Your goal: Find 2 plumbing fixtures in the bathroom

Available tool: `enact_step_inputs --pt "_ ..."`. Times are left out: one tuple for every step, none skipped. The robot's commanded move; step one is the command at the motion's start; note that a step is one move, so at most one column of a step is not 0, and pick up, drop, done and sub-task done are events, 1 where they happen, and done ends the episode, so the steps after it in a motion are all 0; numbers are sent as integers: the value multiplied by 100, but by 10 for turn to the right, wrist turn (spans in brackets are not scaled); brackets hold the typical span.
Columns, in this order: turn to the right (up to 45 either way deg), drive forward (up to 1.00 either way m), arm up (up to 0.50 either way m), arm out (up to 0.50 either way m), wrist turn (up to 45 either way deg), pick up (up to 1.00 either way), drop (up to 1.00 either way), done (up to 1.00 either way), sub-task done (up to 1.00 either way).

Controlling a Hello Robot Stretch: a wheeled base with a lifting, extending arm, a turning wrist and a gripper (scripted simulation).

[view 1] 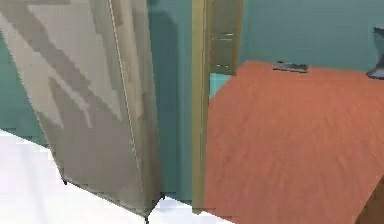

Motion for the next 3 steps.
enact_step_inputs --pt "330 0 0 0 0 0 0 0 0" --pt "0 100 0 0 0 0 0 0 0" --pt "30 0 0 0 0 0 0 0 0"
